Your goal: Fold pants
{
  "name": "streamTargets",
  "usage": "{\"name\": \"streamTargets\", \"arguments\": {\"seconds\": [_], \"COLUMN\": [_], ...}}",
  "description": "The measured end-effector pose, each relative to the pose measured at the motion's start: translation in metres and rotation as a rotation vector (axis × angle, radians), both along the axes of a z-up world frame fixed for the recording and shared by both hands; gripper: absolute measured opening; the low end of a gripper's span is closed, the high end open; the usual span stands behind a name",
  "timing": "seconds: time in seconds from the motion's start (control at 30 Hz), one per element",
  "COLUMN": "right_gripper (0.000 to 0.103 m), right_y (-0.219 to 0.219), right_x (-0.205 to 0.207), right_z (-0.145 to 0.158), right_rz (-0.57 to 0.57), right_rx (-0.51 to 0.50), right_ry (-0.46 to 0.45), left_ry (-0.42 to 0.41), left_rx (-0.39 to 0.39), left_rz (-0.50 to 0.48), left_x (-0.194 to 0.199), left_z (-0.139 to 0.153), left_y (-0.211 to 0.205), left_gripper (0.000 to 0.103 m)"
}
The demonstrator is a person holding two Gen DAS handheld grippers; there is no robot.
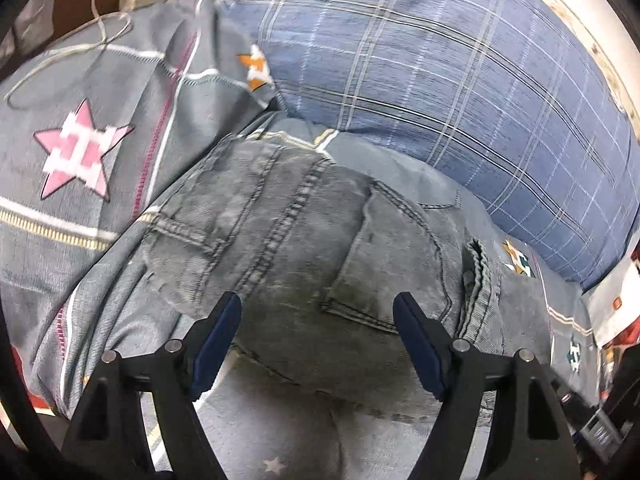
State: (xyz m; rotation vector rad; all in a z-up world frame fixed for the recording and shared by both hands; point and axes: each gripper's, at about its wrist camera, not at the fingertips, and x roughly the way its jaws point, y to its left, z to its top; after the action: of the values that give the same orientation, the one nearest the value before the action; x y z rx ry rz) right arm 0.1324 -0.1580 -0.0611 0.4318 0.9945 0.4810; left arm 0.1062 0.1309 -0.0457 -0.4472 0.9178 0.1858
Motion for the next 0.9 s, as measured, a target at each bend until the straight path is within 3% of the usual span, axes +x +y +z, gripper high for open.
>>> {"name": "streamTargets", "arguments": {"seconds": [0.17,0.43,0.53,0.63,0.9], "right_gripper": [0.076,0.079,0.079,0.079,0.044], "right_y": [0.020,0.090,0.120,0.147,0.172], "right_x": [0.000,0.019,0.024,0.030,0.031], "right_z": [0.004,0.010,0.011,0.003,-0.024], "right_rz": [0.004,0.107,0.152,0.189,0.185], "right_rx": [0.072,0.085,0.087,0.094,0.005], "right_ry": [0.032,0.044,0.048,0.080,0.143], "left_ry": [-0.020,0.026,0.058,0.095,0.102], "left_rx": [-0.047,-0.201,-0.343,-0.430,-0.492], "left_rz": [0.109,0.231,0.284,0.271,0.215], "left_x": [-0.015,-0.028,-0.030,-0.028,-0.020], "left_z": [0.004,-0.031,-0.047,-0.060,-0.068], "left_y": [0.037,0.098,0.117,0.118,0.098], "left_gripper": [0.078,0.078,0.078,0.078,0.074]}}
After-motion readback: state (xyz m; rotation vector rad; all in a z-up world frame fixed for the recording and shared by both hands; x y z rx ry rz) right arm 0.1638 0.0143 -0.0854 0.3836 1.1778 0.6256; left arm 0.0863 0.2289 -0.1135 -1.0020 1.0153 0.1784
